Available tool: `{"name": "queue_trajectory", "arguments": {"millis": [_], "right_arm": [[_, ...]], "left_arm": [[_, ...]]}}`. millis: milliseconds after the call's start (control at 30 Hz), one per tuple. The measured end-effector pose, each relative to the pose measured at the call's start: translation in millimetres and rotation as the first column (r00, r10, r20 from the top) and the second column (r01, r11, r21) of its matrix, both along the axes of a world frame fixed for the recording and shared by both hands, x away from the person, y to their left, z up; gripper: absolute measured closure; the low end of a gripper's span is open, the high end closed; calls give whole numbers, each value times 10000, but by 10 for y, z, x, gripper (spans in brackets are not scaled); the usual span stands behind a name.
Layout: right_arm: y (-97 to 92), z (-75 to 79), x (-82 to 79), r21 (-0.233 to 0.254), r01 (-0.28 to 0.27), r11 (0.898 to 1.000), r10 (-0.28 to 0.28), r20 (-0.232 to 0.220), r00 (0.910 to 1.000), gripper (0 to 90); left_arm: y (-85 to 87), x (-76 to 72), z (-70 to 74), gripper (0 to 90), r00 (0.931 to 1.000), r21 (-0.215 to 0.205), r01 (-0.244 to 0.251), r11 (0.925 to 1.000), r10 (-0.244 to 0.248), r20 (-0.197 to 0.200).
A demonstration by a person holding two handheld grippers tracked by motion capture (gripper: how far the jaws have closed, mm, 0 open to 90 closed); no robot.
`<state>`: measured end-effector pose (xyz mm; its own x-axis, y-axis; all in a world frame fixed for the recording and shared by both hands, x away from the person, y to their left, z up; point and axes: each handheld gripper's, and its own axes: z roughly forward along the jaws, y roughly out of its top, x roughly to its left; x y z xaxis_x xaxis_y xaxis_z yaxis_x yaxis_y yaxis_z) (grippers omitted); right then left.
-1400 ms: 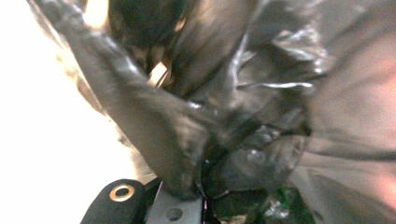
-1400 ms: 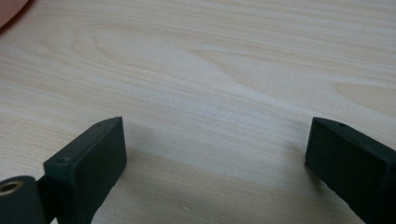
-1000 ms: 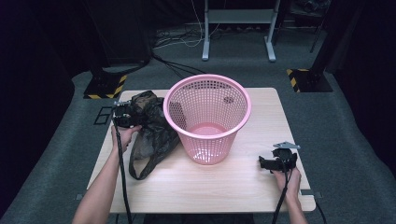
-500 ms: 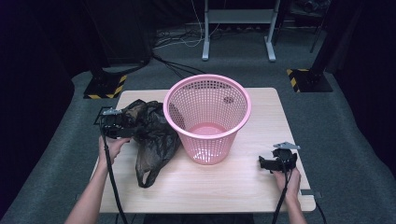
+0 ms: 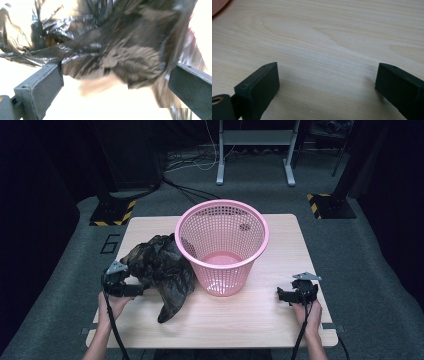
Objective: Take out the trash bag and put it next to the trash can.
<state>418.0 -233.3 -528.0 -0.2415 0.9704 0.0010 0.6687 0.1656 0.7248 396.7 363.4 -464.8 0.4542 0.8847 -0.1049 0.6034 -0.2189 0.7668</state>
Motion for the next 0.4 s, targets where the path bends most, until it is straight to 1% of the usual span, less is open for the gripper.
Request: {"name": "queue_trajectory", "arguments": {"millis": [33, 67, 100, 133, 200, 267, 300, 367, 400], "right_arm": [[0, 0, 0, -1, 1, 10000, -1, 0, 10000, 43], [1, 0, 0, -2, 2, 10000, -2, 1, 10000, 43], [0, 0, 0, -13, -1, 10000, 2, 10, 10000, 43], [2, 0, -1, 2, 4, 10000, -4, 5, 10000, 43], [2, 0, -1, 2, 5, 10000, -5, 4, 10000, 43], [3, 0, 0, 2, 7, 10000, -7, 2, 10000, 43], [4, 1, -1, 3, 12, 10000, -12, 4, 10000, 43], [5, 1, -3, 2, 26, 10000, -26, 3, 10000, 43], [6, 1, -3, 5, 36, 10000, -36, 2, 10000, 43]], "left_arm": [[14, -59, -65, 0, 9999, -12, -37, 10000, 37, -104], [25, -119, -134, 0, 9999, -89, -88, 9999, 87, -90], [37, -168, -202, 0, 9999, -39, -60, 10000, 60, -132], [42, -210, -268, 0, 9996, -10, -85, 10000, 84, -260], [48, -271, -380, 0, 9993, -12, 2, 10000, -2, -385], [44, -303, -463, 0, 9988, 131, -102, 9999, 108, -487], [48, -312, -496, 0, 9989, 114, -46, 9999, 52, -474], [49, -311, -561, 0, 9982, 32, -160, 9999, 161, -576], [57, -304, -598, 0, 9978, -124, -198, 9997, 190, -635]]}}
